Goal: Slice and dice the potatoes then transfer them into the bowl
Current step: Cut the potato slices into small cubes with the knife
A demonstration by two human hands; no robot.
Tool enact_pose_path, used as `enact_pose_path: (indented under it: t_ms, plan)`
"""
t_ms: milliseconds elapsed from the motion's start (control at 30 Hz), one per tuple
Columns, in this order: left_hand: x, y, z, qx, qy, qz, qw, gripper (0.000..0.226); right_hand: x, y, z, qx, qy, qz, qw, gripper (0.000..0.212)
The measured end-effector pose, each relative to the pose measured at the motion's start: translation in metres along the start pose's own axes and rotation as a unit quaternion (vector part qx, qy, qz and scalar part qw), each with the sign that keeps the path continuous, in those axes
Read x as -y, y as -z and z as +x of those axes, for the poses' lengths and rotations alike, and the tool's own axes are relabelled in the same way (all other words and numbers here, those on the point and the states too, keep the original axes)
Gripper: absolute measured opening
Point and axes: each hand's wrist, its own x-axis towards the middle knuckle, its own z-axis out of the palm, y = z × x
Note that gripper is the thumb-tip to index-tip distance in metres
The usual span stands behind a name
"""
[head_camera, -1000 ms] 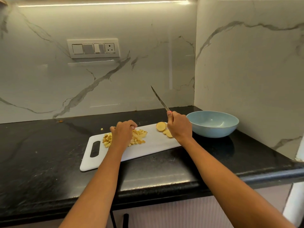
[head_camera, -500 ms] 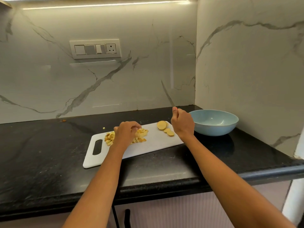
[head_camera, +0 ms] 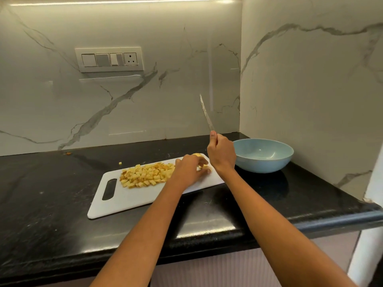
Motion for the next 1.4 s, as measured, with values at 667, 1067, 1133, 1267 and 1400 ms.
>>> enact_pose_path:
  t_ms: [667,1067,1133,1267,1400]
  plan:
    - [0.028,0.019,-0.053,-0.047,0.074,-0.024,0.996,0.018,0.009,0.017,-0.022,0.125,-0.017,-0.099,0.987,0.031]
    - [0.01,0.016,-0.059,-0.099,0.111,-0.049,0.988,0.015,0.033,0.055,-0.102,0.229,0.075,-0.384,0.891,0.031]
    - [0.006,0.016,-0.061,-0.103,0.121,-0.043,0.986,0.017,0.039,0.058,-0.105,0.228,0.058,-0.386,0.892,0.03]
    - [0.0,0.015,-0.065,-0.111,0.139,-0.025,0.984,0.017,0.048,0.061,-0.105,0.246,0.016,-0.369,0.896,0.027]
    - [-0.001,0.014,-0.066,-0.114,0.152,-0.048,0.981,0.016,0.05,0.063,-0.106,0.25,0.004,-0.368,0.896,0.027]
